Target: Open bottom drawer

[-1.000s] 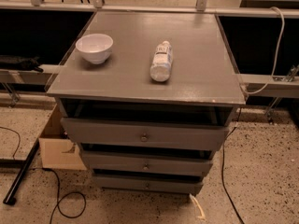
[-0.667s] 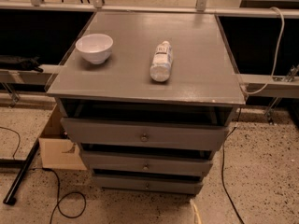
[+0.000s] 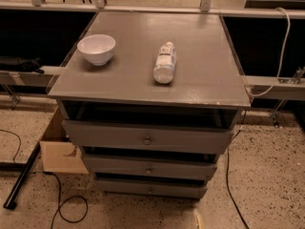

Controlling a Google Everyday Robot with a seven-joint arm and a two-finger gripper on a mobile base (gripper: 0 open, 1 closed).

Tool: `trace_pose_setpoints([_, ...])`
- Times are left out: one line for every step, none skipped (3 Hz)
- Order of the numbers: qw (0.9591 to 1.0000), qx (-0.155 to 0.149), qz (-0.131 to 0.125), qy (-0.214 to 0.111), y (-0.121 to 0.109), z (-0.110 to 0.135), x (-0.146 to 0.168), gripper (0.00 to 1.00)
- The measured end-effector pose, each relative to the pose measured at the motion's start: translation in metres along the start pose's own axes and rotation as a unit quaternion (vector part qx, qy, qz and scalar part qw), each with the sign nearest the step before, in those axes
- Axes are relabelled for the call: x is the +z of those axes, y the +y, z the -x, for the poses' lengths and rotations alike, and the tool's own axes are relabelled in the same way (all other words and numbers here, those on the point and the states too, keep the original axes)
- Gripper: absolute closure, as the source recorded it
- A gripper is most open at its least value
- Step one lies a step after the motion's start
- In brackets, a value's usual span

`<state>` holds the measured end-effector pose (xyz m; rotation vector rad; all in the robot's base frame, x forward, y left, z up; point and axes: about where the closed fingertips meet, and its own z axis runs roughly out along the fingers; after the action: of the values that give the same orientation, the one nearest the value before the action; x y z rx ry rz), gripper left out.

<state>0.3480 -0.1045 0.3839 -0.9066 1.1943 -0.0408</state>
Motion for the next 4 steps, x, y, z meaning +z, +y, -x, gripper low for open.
trace_pose_setpoints([1.0, -0.002, 0.006, 0.003, 0.015, -0.009, 0.015, 0.0])
trace_pose_setpoints([0.9993, 0.011, 0.035, -0.001, 0.032, -0.022, 0.043, 0.0])
trace_pose_setpoints([0.9993, 0.011, 0.035, -0.001, 0.032, -0.022, 0.043, 0.0])
trace_pose_setpoints([0.9985, 0.008, 0.053, 0.007, 0.04, -0.033, 0.054, 0.0])
